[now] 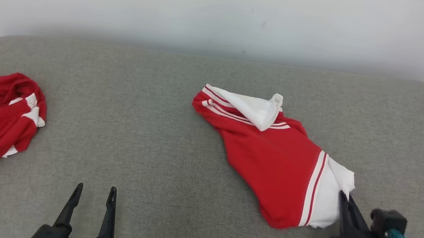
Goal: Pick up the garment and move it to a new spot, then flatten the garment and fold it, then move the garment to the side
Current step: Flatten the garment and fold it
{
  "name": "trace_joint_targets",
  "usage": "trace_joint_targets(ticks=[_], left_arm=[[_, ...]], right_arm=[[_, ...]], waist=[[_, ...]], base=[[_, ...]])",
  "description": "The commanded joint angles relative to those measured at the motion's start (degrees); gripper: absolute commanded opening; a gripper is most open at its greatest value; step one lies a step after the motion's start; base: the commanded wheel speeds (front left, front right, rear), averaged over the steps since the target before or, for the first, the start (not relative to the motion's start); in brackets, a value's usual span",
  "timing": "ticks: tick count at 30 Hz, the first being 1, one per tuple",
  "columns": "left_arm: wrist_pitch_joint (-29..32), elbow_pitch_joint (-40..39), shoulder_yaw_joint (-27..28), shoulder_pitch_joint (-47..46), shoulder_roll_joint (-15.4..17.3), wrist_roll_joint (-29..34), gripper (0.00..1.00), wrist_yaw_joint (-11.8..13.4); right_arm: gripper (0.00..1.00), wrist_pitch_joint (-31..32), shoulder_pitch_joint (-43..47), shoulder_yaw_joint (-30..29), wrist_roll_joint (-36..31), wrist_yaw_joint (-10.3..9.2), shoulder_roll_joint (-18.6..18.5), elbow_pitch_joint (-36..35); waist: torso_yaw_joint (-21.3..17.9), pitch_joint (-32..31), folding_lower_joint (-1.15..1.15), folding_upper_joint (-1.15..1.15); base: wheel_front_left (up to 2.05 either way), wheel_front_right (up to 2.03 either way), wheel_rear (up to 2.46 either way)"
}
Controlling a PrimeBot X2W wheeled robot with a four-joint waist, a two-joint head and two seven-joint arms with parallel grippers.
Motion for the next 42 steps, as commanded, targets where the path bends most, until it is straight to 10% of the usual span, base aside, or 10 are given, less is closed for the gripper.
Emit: trace_joint_targets(ticks=[1, 19, 33, 35, 36, 42], left_arm=[[-0.2, 0.0, -0.1, 0.8, 0.0, -0.5, 1.0, 0.0], [-0.2, 0.5, -0.7, -1.8, 0.0, -1.0, 1.0, -0.4], [-0.2, 1.0, -2.0, -1.6, 0.0, -1.7, 1.0, 0.3], [-0.2, 0.9, -1.9, -1.4, 0.0, -1.9, 1.0, 0.3], [-0.2, 0.8, -1.8, -1.3, 0.0, -1.9, 1.0, 0.4], [-0.2, 0.4, -0.8, -0.1, 0.0, -1.7, 1.0, 0.7]], right_arm=[[0.0, 0.0, 2.6, 0.0, 0.9, 0.07, -0.6, -2.0], [0.0, 3.3, 19.0, -3.3, 1.5, 0.08, 1.7, -25.3], [0.02, 4.0, 4.2, 4.8, -2.7, 0.08, 3.0, -11.2], [0.86, 2.6, 3.0, 5.6, -2.3, 0.08, 3.2, -8.2], [1.0, 2.0, 2.6, 5.9, -1.9, 0.08, 3.3, -7.0], [1.0, -0.1, 3.2, 9.6, 3.0, 0.08, 3.3, -8.7]], waist=[[-1.2, -0.3, 0.01, 0.0], [-2.6, 1.8, 0.01, 0.0], [1.6, 1.1, 0.01, 0.0], [1.7, 1.0, 0.01, 0.0], [1.7, 1.0, 0.01, 0.0], [0.0, 1.0, 0.01, 0.0]], base=[[0.0, 0.0, 0.0], [0.0, 0.0, 0.0], [0.0, 0.0, 0.0], [0.0, 0.0, 0.0], [0.0, 0.0, 0.0], [0.0, 0.0, 0.0]])
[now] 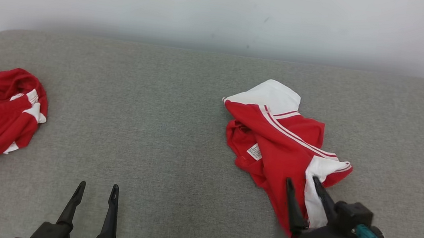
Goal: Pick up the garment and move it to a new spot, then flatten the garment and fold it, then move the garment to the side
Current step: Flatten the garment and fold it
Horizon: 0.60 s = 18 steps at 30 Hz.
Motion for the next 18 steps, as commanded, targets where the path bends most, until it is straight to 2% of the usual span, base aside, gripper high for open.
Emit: trace_joint_targets(ticks=[1, 3, 7, 12, 18], left_arm=[[-0.2, -0.2, 0.2, 0.7, 0.1, 0.1, 1.0, 0.1], [-0.2, -0.4, 0.4, 0.2, 0.1, 0.2, 1.0, 0.2], [-0.2, -0.5, 0.4, -0.1, 0.1, 0.4, 1.0, 0.0], [-0.2, -0.3, 0.1, -0.3, 0.1, 0.6, 1.0, -0.4], [-0.2, -0.1, 0.1, 0.4, 0.1, 0.2, 1.0, -0.4]], right_arm=[[1.0, -0.3, 1.2, -0.1, 0.9, 0.07, -0.5, -1.5], [1.0, -0.3, 3.7, -1.0, 3.1, 0.08, -1.7, -7.9], [1.0, -0.3, 6.3, -2.7, 3.9, 0.08, -3.6, -13.7], [1.0, -0.3, 8.8, -6.0, 3.4, 0.08, -5.0, -16.2], [1.0, -0.3, 11.2, -7.9, 2.0, 0.08, -5.3, -15.4]], waist=[[-0.6, 0.0, 0.0, 0.0], [-1.3, 0.1, 0.0, 0.0], [-1.9, 0.3, 0.0, 0.0], [-1.7, 0.1, 0.0, 0.0], [-1.1, -0.3, 0.0, 0.0]], base=[[0.0, 0.0, 0.0], [0.0, 0.0, 0.0], [0.0, 0.0, 0.0], [0.0, 0.0, 0.0], [0.0, 0.0, 0.0]])
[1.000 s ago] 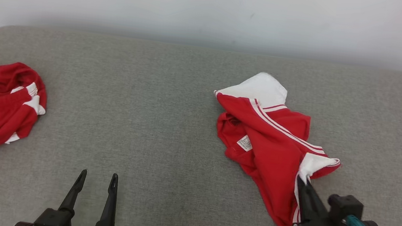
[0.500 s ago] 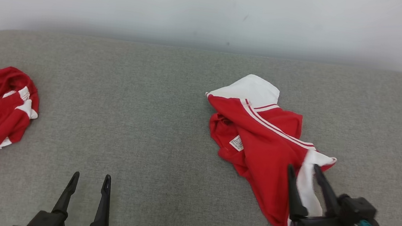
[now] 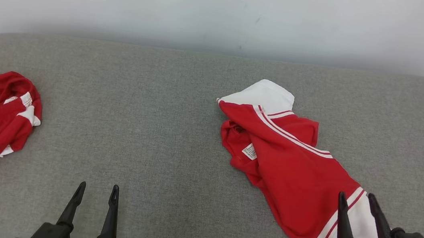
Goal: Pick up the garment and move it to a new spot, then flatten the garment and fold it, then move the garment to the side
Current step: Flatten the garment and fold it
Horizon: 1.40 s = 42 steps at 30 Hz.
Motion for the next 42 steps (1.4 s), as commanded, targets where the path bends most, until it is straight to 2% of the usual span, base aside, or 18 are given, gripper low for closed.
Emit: trace_joint_targets(ticks=[1, 5, 13, 19, 20, 29, 30, 31, 32, 36, 42], left_arm=[[-0.2, 0.1, 0.1, 0.4, 0.1, 0.0, 1.0, -0.2], [-0.2, 0.3, -0.2, 0.7, 0.1, -0.1, 1.0, -0.2], [-0.2, 0.2, -0.3, 1.8, 0.0, -0.2, 1.0, 0.1], [-0.2, 0.2, -0.5, 1.4, 0.1, -0.1, 1.0, -0.2], [-0.2, 0.2, -0.7, 1.1, 0.0, -0.1, 1.0, -0.3], [-0.2, 0.3, -1.6, 0.5, 0.1, -0.5, 1.0, 0.0], [-0.2, 0.3, -1.6, 0.5, 0.1, -0.6, 1.0, 0.0], [-0.2, 0.3, -1.5, 0.5, 0.0, -0.5, 1.0, 0.0], [-0.2, 0.3, -1.5, 0.5, 0.1, -0.5, 1.0, 0.0], [-0.2, 0.1, -1.3, 0.2, 0.1, -0.5, 1.0, 0.1], [-0.2, 0.0, -1.6, -1.1, 0.1, -0.7, 1.0, 0.2]], right_arm=[[1.0, 0.0, 0.4, 0.4, -0.6, 0.08, 0.2, 0.7], [1.0, 0.0, -0.1, -0.1, -1.9, 0.08, 0.5, 3.2], [1.0, 0.0, -4.1, -4.9, -5.8, 0.08, -0.9, 11.2], [1.0, 2.3, -10.6, -6.7, -6.3, 0.08, -2.6, 21.3], [1.0, 3.1, -12.9, -6.5, -6.2, 0.08, -3.1, 24.7], [1.0, 8.1, -21.5, -3.8, -6.8, 0.08, -3.7, 39.8], [0.92, 8.3, -22.0, -3.2, -6.3, 0.08, -3.3, 40.9], [0.19, 7.6, -22.4, -2.8, -5.7, 0.08, -2.9, 41.6], [0.0, 6.9, -22.8, -2.5, -5.1, 0.08, -2.8, 42.1], [0.0, 3.0, -25.5, -1.2, -4.0, 0.08, -3.0, 42.4], [0.0, 0.2, -30.4, 1.4, -1.0, 0.08, -0.6, 38.1]], waist=[[0.3, -0.3, 0.0, 0.0], [0.7, -0.9, 0.0, 0.0], [1.0, -1.9, 0.0, 0.0], [1.3, -1.9, 0.0, 0.0], [1.6, -1.8, 0.0, 0.0], [3.4, -0.4, 0.0, 0.0], [3.5, -0.3, 0.0, 0.0], [3.6, -0.2, 0.0, 0.0], [3.7, 0.0, 0.0, 0.0], [3.8, 0.6, 0.0, 0.0], [3.9, 1.7, 0.0, 0.0]], base=[[0.0, 0.0, 0.0], [0.0, 0.0, 0.0], [0.0, 0.0, 0.0], [0.0, 0.0, 0.0], [0.0, 0.0, 0.0], [0.0, 0.0, 0.0], [0.0, 0.0, 0.0], [0.0, 0.0, 0.0], [0.0, 0.0, 0.0], [0.0, 0.0, 0.0], [0.0, 0.0, 0.0]])
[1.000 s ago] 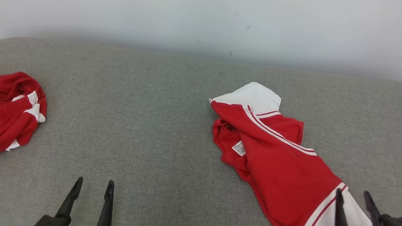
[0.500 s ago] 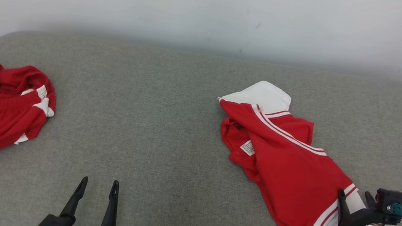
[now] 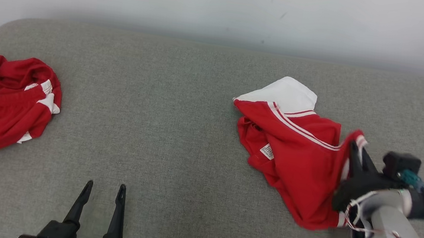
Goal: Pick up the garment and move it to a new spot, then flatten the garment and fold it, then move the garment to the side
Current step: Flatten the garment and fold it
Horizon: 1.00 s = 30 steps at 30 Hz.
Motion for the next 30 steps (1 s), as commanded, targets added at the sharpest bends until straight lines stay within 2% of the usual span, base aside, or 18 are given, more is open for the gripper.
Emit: trace_joint_targets(ticks=[1, 4, 8, 9, 10, 11, 14, 21, 25, 30], left_arm=[[-0.2, -0.2, -0.3, -1.0, 0.1, -0.2, 1.0, 0.1], [-0.2, -0.1, -0.6, -1.8, 0.1, -0.2, 1.0, 0.2], [-0.2, 0.3, -1.3, -2.3, 0.0, -0.6, 1.0, 0.4], [-0.2, 0.4, -1.4, -2.5, 0.1, -0.6, 1.0, 0.5], [-0.2, 0.4, -1.5, -2.7, 0.1, -0.7, 1.0, 0.4], [-0.2, 0.4, -1.5, -2.7, 0.1, -0.8, 1.0, 0.5], [-0.2, 0.2, -1.1, -2.4, 0.1, -0.9, 1.0, 0.8], [-0.2, -0.1, -0.3, -1.4, 0.0, -1.0, 1.0, 0.6], [-0.2, -0.4, -0.4, -1.1, 0.1, -1.1, 1.0, 0.7], [-0.2, -0.6, -0.3, -0.4, 0.1, -0.7, 1.0, 0.5]], right_arm=[[0.0, -0.4, -1.2, 1.0, 0.6, 0.08, 1.0, -0.8], [0.0, -0.5, -3.3, 3.0, 0.1, 0.08, 2.4, -0.8], [0.0, -0.4, -5.2, 4.2, -1.9, 0.08, 2.5, 2.8], [0.15, -0.4, -5.6, 4.1, -2.5, 0.08, 2.5, 3.3], [0.74, -0.4, -5.8, 3.8, -2.8, 0.08, 2.5, 3.0], [1.0, -0.4, -5.8, 3.2, -3.0, 0.08, 2.4, 2.0], [1.0, -0.4, -4.8, 2.3, -3.6, 0.08, 2.2, 0.5], [1.0, -0.4, 1.3, -4.3, -0.4, 0.08, -0.2, -10.2], [1.0, -0.5, 5.9, -7.1, -0.2, 0.08, -1.8, -11.7], [1.0, -0.5, 10.4, -6.3, -0.1, 0.08, -1.4, -9.6]], waist=[[0.2, 0.5, 0.0, 0.0], [0.5, 0.9, 0.0, 0.0], [1.0, 1.3, 0.0, 0.0], [1.1, 1.2, 0.0, 0.0], [1.2, 1.2, 0.0, 0.0], [1.2, 1.1, 0.0, 0.0], [0.7, 1.0, 0.0, 0.0], [-0.9, 0.5, 0.0, 0.0], [-1.1, 0.1, 0.0, 0.0], [-1.4, -0.1, 0.0, 0.0]], base=[[0.0, 0.0, 0.0], [0.0, 0.0, 0.0], [0.0, 0.0, 0.0], [0.0, 0.0, 0.0], [0.0, 0.0, 0.0], [0.0, 0.0, 0.0], [0.0, 0.0, 0.0], [0.0, 0.0, 0.0], [0.0, 0.0, 0.0], [0.0, 0.0, 0.0]])
